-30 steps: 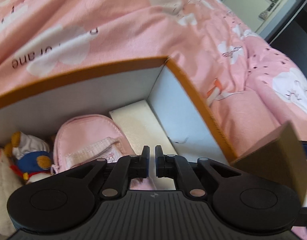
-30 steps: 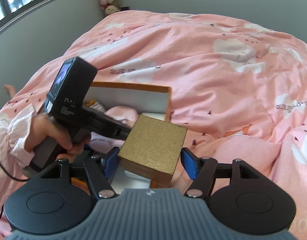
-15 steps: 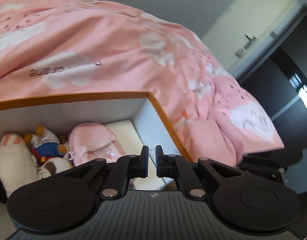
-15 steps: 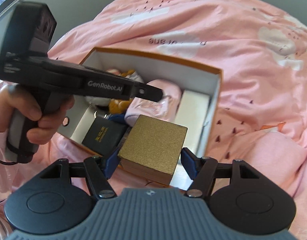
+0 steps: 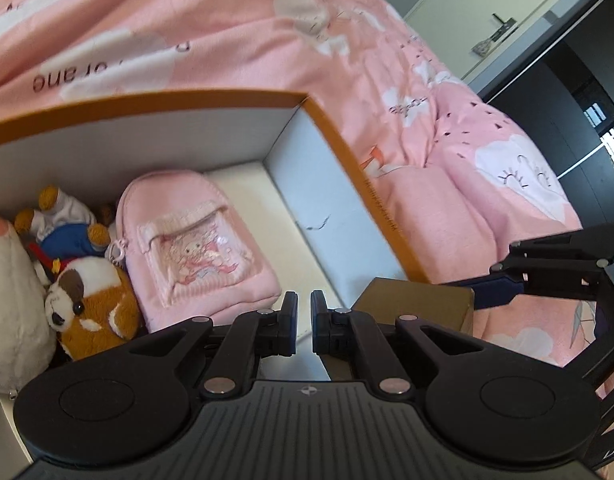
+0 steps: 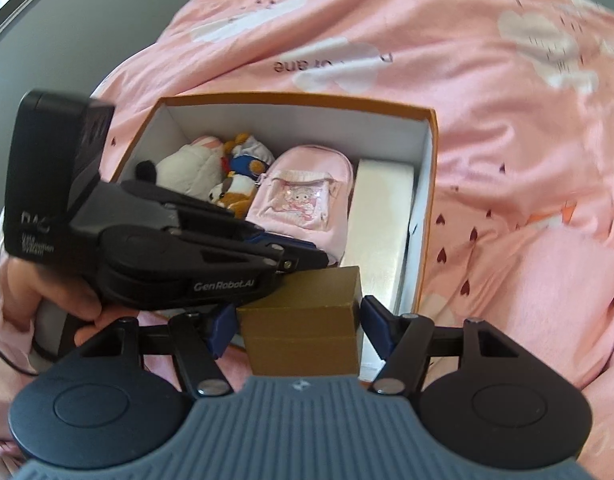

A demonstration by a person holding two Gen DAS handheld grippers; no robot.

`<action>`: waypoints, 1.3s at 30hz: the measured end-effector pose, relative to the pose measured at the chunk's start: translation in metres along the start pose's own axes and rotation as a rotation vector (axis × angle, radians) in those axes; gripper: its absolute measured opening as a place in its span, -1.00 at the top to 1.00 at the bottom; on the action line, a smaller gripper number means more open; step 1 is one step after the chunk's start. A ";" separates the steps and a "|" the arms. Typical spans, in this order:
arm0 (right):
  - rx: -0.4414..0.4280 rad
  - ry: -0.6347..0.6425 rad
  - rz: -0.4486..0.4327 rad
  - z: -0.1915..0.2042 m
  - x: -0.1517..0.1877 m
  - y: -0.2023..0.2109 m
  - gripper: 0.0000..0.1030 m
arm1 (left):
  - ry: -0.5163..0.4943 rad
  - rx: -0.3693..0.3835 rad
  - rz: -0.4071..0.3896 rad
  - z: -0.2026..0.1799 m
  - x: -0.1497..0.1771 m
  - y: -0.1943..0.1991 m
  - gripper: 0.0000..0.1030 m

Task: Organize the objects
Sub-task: 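Carry the gold box over the orange box with the right gripper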

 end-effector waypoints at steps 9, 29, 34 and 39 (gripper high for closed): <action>-0.012 -0.140 0.155 -0.013 0.005 -0.031 -0.25 | 0.033 0.006 -0.102 0.009 -0.006 0.026 0.89; 0.136 0.096 0.533 0.010 0.002 -0.093 -0.23 | 0.071 0.054 -0.148 0.018 -0.001 0.049 0.85; 0.155 0.153 0.497 0.015 0.000 -0.091 -0.33 | 0.076 0.061 -0.150 0.019 0.000 0.051 0.78; 0.146 0.150 0.518 0.015 0.010 -0.089 -0.33 | 0.075 0.070 -0.139 0.017 0.003 0.052 0.78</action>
Point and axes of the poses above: each gripper's, at about its wrist camera, not at the fingertips, and y roughly against the way its jaws point, z to its left, x to its underside, the point moved 9 cm from there along -y, roughly the way its jaws point, and after that the axes turned 13 degrees about x, right-handed, at the moved point
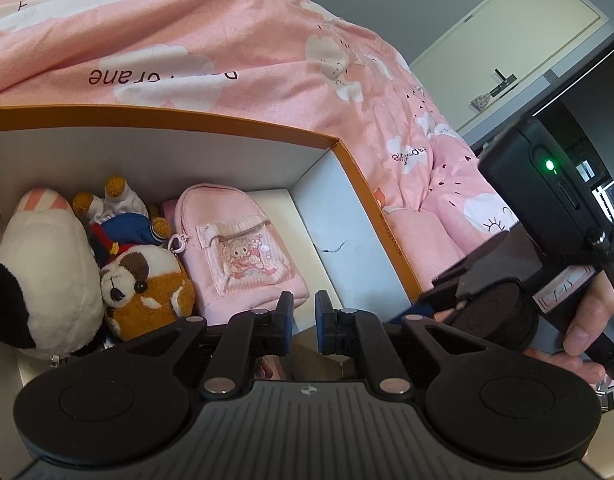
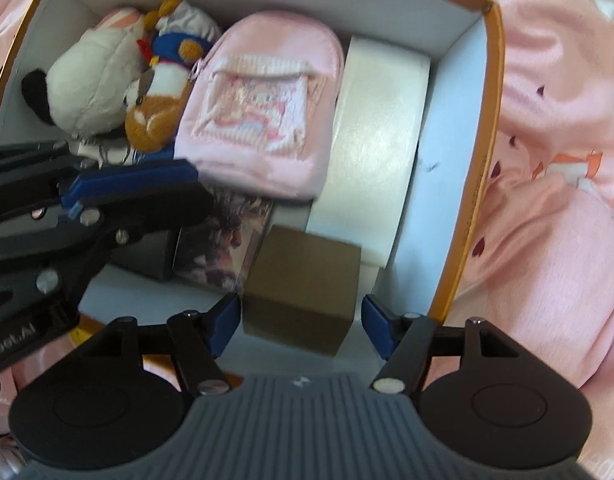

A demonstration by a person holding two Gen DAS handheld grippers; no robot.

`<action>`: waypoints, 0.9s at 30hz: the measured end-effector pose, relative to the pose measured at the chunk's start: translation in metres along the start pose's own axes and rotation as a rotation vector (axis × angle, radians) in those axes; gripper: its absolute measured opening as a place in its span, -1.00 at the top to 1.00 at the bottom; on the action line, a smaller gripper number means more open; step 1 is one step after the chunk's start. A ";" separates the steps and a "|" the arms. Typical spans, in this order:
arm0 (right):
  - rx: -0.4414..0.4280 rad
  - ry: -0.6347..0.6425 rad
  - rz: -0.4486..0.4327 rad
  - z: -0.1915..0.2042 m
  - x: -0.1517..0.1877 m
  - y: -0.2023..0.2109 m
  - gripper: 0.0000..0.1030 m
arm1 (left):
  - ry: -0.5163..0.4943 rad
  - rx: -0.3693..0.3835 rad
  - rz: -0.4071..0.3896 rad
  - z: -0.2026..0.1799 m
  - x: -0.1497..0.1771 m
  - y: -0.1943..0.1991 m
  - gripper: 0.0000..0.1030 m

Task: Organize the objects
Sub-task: 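Carry the gold box over the orange box with the right gripper, then lower the gold box into the orange box and open the right gripper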

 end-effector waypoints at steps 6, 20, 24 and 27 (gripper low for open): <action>-0.036 -0.097 -0.012 -0.006 0.013 -0.002 -0.17 | 0.010 0.003 0.004 -0.001 0.003 -0.001 0.77; -0.052 -0.264 -0.162 -0.033 -0.015 0.024 0.19 | 0.030 0.014 0.033 0.005 0.004 -0.014 0.77; -0.065 -0.245 -0.168 -0.022 -0.016 0.027 0.23 | 0.038 -0.001 0.089 0.010 0.012 -0.019 0.78; -0.079 -0.247 -0.168 -0.018 -0.015 0.028 0.30 | 0.050 -0.012 0.114 0.013 0.018 -0.015 0.78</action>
Point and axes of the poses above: each gripper's, at about its wrist camera, not at the fingertips, and y roughly against the way its jaws point, z to its left, x to its underside, the point moved 9 cm from there along -y, roughly the way its jaws point, and after that the axes turned 13 degrees about x, right-handed, at the moved point
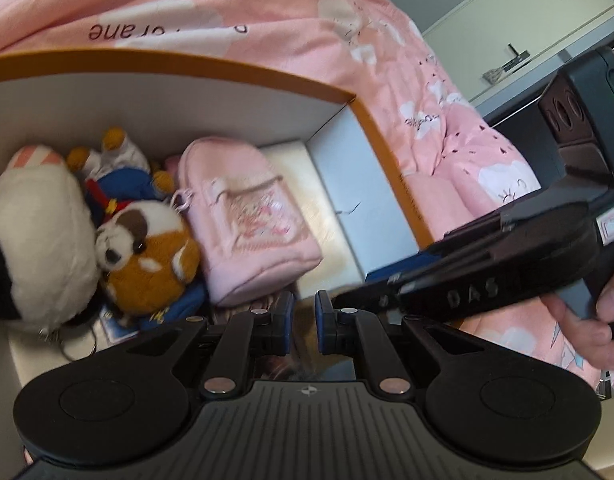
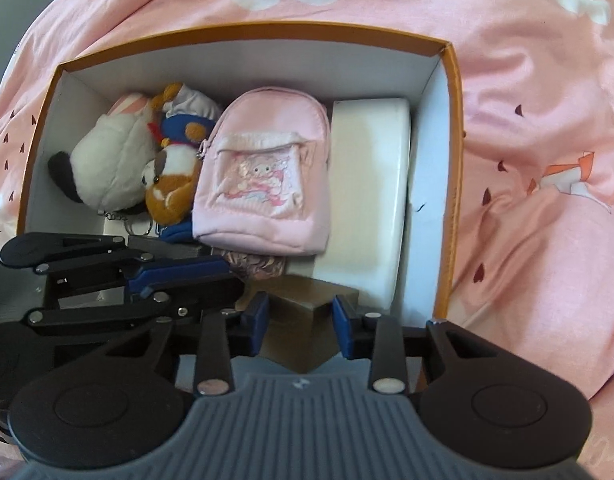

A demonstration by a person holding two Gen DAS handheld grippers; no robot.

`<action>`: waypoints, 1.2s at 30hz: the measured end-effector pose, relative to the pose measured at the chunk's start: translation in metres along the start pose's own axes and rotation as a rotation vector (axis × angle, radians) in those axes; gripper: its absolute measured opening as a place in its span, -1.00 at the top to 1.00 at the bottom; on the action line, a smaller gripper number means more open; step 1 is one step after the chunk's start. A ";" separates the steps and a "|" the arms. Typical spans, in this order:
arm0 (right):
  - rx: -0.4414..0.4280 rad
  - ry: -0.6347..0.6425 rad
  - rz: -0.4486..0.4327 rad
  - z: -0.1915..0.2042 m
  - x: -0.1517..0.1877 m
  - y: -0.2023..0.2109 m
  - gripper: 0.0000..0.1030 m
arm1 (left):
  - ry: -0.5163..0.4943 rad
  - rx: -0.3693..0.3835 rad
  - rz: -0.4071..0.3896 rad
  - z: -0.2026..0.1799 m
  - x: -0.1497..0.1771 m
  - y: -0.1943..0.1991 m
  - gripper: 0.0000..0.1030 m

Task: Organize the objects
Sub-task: 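Lower the gold box into the orange box and open the right gripper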

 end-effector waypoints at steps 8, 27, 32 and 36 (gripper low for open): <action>-0.044 -0.105 0.025 -0.005 -0.001 -0.001 0.34 | 0.063 0.052 0.082 0.003 0.010 -0.017 0.65; -0.060 -0.285 0.069 -0.028 0.015 -0.001 0.44 | 0.209 0.196 0.121 -0.002 0.012 -0.040 0.53; 0.053 -0.197 0.028 -0.027 0.012 0.000 0.40 | 0.237 0.215 0.119 -0.005 0.009 -0.047 0.60; 0.076 -0.160 -0.023 -0.029 0.004 0.003 0.40 | 0.256 0.233 0.073 -0.002 0.003 -0.044 0.69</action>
Point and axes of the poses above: each gripper's, at about its wrist camera, not at the fingertips, and y roughly against the way its jaws point, z to its left, x to its underside, the point moved 9 cm from there along -y, roughly the way its jaws point, and after that the axes turned 13 degrees about x, right-handed, at the moved point
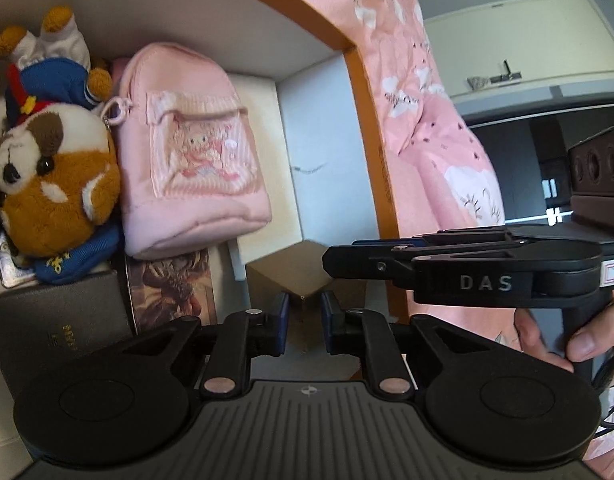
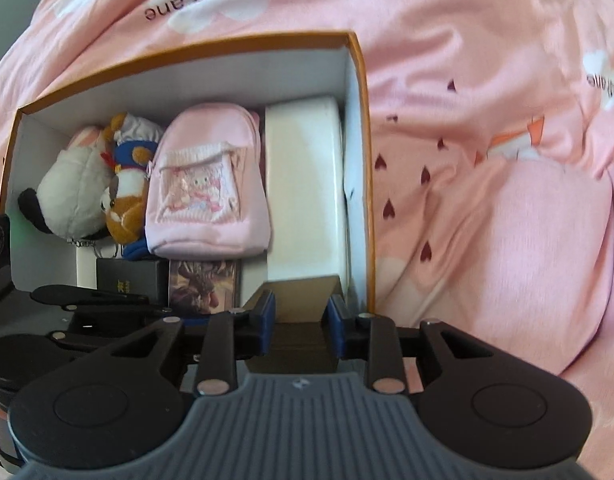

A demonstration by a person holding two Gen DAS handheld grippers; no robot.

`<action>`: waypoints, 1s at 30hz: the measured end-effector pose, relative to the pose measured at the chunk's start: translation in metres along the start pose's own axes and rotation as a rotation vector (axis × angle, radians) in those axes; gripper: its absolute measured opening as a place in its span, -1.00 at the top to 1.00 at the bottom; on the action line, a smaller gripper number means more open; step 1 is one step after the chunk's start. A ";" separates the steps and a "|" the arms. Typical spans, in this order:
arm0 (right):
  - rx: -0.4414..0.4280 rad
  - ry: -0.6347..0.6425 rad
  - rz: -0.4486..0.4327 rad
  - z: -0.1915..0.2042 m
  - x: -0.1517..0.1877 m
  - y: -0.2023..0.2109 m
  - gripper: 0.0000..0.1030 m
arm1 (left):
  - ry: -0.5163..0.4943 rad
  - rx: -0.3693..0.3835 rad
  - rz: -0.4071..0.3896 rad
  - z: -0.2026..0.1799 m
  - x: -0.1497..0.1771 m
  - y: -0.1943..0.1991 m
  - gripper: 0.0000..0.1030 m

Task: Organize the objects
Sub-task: 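Lower the gold box into the orange box and open the right gripper, then withdraw both grippers up from the orange box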

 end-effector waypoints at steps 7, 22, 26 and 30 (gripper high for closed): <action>0.023 0.043 -0.056 0.003 -0.016 -0.003 0.37 | -0.030 -0.027 -0.047 -0.003 -0.017 0.002 0.72; 0.199 0.538 0.116 0.050 -0.003 -0.054 0.60 | -0.138 -0.133 -0.161 -0.010 -0.028 0.047 0.90; 0.210 0.579 0.144 0.053 -0.008 -0.055 0.60 | -0.137 -0.139 -0.151 -0.003 -0.029 0.047 0.88; 0.212 0.563 0.097 0.048 -0.013 -0.043 0.60 | -0.160 -0.162 -0.132 -0.001 -0.019 0.045 0.88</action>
Point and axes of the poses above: each gripper's, at about its wrist camera, not at the fingertips, and y roughly against the way its jaws point, z to its left, x to its underside, the point moved 9 cm from there along -y, roughly the way its jaws point, and after that the axes turned 13 degrees about x, right-handed, at the moved point
